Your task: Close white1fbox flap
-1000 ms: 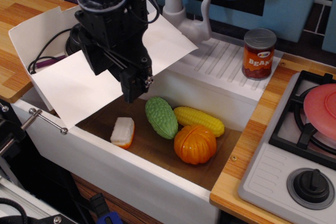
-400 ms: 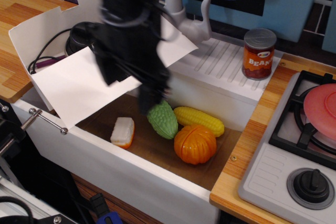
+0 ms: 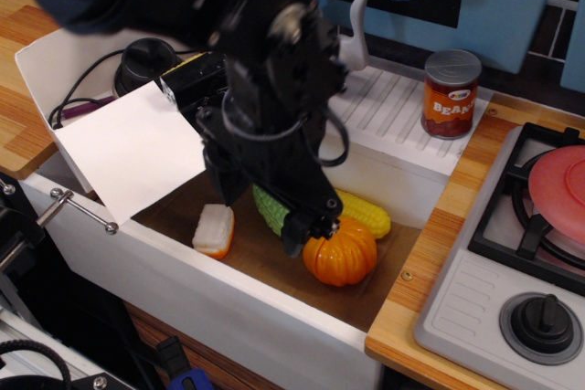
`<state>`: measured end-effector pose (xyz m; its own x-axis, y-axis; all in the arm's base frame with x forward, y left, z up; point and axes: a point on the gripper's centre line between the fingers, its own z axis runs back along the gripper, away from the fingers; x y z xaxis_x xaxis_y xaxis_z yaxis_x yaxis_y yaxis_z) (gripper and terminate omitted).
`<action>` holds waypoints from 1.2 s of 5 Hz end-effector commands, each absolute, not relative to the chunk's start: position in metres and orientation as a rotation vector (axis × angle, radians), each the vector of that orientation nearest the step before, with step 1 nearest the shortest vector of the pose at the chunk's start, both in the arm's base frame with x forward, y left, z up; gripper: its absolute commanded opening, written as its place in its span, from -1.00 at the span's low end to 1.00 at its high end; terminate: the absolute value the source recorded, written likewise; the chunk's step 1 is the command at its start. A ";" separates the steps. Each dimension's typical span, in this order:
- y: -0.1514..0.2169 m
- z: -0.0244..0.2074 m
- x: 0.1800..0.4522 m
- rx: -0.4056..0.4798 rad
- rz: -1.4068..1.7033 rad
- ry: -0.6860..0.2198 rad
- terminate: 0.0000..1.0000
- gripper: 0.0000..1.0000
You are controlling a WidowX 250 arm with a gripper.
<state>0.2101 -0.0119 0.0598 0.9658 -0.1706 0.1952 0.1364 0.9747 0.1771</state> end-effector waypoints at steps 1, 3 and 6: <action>-0.005 0.027 0.212 0.199 -0.205 -0.343 -1.00 1.00; 0.014 0.018 0.210 0.337 -0.332 -0.392 -1.00 1.00; 0.042 0.064 0.227 0.444 -0.539 -0.290 -1.00 1.00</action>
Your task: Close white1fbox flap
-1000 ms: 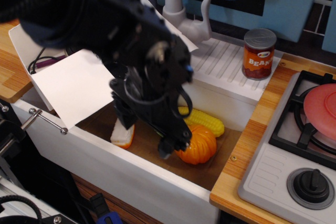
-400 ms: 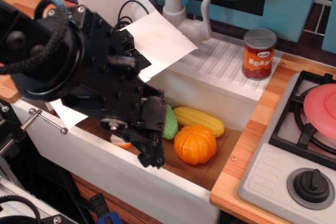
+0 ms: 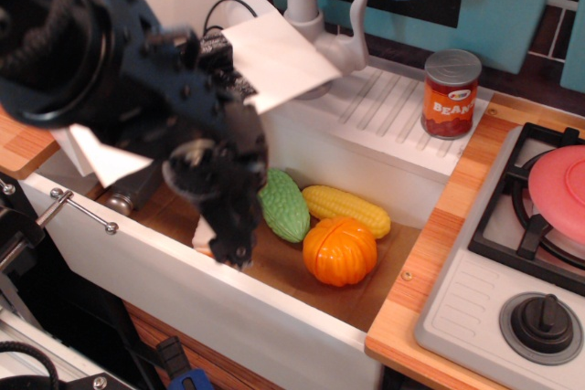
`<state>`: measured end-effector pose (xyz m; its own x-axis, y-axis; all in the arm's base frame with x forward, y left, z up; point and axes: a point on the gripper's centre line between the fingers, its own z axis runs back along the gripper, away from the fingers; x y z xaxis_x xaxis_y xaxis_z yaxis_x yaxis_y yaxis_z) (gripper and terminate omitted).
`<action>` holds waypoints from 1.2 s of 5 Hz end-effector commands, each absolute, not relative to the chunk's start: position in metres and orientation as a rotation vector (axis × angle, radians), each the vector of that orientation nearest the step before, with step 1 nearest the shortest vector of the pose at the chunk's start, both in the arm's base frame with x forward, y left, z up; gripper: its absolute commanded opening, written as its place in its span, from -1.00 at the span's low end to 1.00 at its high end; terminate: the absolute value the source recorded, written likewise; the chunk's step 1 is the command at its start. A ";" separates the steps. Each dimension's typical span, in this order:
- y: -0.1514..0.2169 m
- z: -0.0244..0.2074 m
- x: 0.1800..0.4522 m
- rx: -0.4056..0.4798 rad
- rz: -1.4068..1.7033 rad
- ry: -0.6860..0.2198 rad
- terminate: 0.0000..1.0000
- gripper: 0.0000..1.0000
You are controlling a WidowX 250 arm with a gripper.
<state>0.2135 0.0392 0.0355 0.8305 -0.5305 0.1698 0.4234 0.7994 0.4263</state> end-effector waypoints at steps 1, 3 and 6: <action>0.038 0.097 0.226 0.502 -0.574 -0.222 -1.00 1.00; 0.070 0.149 0.237 0.595 -0.689 -0.144 -1.00 1.00; 0.171 0.141 0.272 0.519 -0.944 -0.204 -1.00 1.00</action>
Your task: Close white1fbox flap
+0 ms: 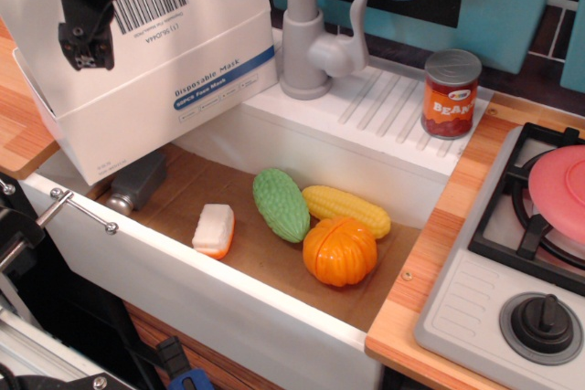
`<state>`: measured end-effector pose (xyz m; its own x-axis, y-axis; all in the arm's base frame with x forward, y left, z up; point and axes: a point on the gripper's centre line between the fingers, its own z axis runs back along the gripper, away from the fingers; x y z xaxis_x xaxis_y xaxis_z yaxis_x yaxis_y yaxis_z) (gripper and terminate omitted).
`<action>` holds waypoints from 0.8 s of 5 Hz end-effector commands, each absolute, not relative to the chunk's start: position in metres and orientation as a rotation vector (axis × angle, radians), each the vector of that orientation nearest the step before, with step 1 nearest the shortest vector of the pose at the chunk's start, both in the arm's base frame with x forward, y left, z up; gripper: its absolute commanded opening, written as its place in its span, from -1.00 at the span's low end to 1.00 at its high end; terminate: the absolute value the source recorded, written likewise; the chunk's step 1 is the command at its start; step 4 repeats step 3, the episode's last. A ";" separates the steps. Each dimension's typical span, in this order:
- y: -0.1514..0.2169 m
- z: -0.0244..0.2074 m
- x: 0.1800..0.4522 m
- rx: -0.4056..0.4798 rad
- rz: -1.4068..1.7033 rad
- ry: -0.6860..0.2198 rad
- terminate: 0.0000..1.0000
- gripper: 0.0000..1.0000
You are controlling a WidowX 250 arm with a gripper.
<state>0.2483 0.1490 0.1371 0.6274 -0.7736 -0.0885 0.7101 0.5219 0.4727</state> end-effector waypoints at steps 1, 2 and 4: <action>0.188 0.120 0.294 0.392 -0.970 -0.219 -1.00 1.00; 0.199 0.105 0.302 0.289 -0.974 -0.221 -1.00 1.00; 0.206 0.098 0.304 0.217 -0.972 -0.238 1.00 1.00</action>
